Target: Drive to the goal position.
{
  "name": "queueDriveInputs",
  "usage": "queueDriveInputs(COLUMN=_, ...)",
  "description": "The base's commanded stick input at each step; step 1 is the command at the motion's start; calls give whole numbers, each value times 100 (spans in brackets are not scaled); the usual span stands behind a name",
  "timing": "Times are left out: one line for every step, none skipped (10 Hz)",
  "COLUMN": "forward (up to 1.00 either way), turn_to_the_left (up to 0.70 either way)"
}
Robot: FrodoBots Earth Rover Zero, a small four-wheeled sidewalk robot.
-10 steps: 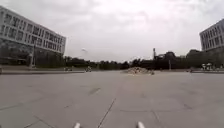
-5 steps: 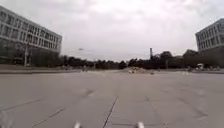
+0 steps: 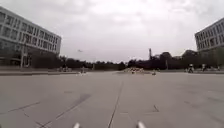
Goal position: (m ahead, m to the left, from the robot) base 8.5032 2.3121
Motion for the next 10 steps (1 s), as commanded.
queueDriveInputs(forward=85, turn_to_the_left=0)
queueDriveInputs(forward=85, turn_to_the_left=0)
queueDriveInputs(forward=85, turn_to_the_left=0)
queueDriveInputs(forward=85, turn_to_the_left=0)
queueDriveInputs(forward=85, turn_to_the_left=0)
queueDriveInputs(forward=85, turn_to_the_left=0)
queueDriveInputs(forward=85, turn_to_the_left=0)
queueDriveInputs(forward=85, turn_to_the_left=0)
queueDriveInputs(forward=85, turn_to_the_left=0)
queueDriveInputs(forward=85, turn_to_the_left=0)
